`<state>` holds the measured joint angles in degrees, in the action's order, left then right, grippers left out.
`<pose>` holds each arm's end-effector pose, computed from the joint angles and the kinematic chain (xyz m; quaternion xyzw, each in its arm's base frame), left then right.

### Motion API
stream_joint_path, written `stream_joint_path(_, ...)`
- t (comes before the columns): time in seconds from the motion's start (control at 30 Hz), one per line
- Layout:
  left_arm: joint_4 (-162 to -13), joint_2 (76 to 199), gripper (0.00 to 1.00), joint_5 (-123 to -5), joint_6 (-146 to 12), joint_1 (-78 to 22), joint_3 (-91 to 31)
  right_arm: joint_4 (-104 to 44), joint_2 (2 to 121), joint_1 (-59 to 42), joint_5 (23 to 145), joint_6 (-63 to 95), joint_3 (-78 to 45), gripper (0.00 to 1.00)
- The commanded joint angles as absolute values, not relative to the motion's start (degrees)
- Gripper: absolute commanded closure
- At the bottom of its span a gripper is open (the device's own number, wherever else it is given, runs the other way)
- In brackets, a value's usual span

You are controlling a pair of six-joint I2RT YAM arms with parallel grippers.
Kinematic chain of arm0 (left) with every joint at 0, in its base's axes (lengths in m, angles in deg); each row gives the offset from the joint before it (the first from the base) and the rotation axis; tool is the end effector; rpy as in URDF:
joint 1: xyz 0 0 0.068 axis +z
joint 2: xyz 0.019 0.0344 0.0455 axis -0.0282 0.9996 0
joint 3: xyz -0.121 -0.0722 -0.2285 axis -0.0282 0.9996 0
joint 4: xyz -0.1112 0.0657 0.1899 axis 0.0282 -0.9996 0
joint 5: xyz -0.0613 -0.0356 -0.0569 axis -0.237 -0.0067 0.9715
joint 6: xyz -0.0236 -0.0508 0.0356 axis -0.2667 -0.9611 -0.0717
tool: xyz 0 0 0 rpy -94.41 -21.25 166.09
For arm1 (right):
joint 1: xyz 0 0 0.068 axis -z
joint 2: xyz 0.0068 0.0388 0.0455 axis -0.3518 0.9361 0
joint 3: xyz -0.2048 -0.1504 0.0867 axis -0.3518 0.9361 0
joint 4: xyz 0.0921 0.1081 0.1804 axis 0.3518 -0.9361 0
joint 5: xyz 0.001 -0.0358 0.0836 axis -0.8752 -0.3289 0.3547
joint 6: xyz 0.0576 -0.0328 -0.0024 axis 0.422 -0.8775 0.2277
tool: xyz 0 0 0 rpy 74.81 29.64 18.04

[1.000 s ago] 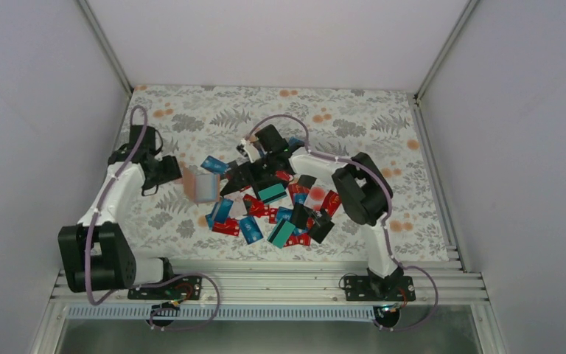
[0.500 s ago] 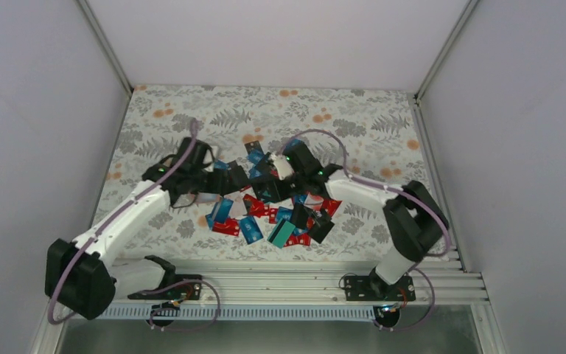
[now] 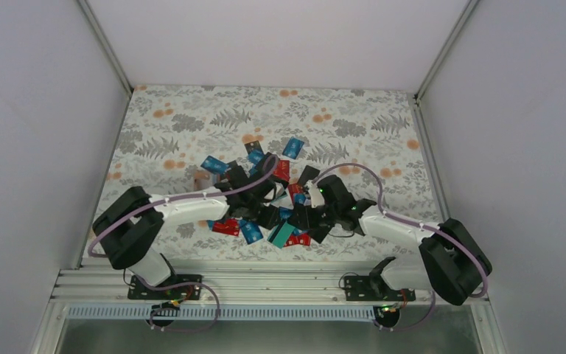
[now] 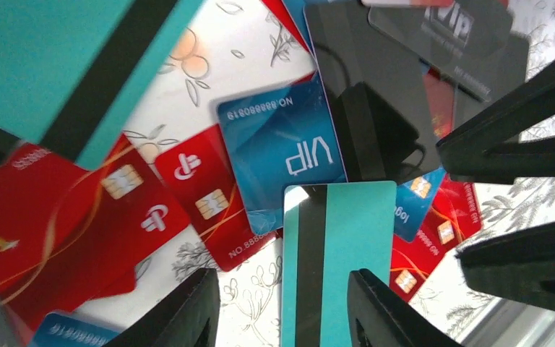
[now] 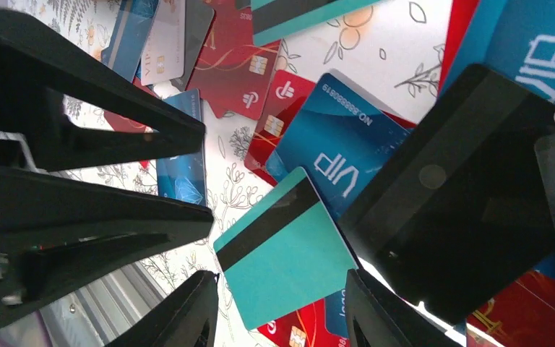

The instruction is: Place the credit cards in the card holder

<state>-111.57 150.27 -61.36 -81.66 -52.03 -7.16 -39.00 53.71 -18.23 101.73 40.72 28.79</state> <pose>0.1680 -0.2190 0.1768 0.2268 0.9368 -0.2276 0.1383 0.1527 0.1524 0.1664 -0.1306 0.9159 0.3545 0.1356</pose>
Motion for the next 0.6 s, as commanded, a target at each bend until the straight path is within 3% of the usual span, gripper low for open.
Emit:
stream_joint_path(0.0, -107.6, 153.6, 0.6, -61.1, -84.0, -54.7, -7.3, -34.5, 52.6, -15.6, 107.0, 42.4, 30.8, 0.53)
stream_joint_path(0.3, -107.0, 150.0, 0.82, -59.6, -86.4, -57.9, -2.4, -31.2, 53.3, -9.7, 116.7, 39.7, 34.0, 0.53)
stream_joint_path(0.57, -105.8, 149.3, 0.87, -60.1, -88.1, -59.1, 1.3, -29.6, 55.7, -7.5, 122.3, 37.3, 35.3, 0.53)
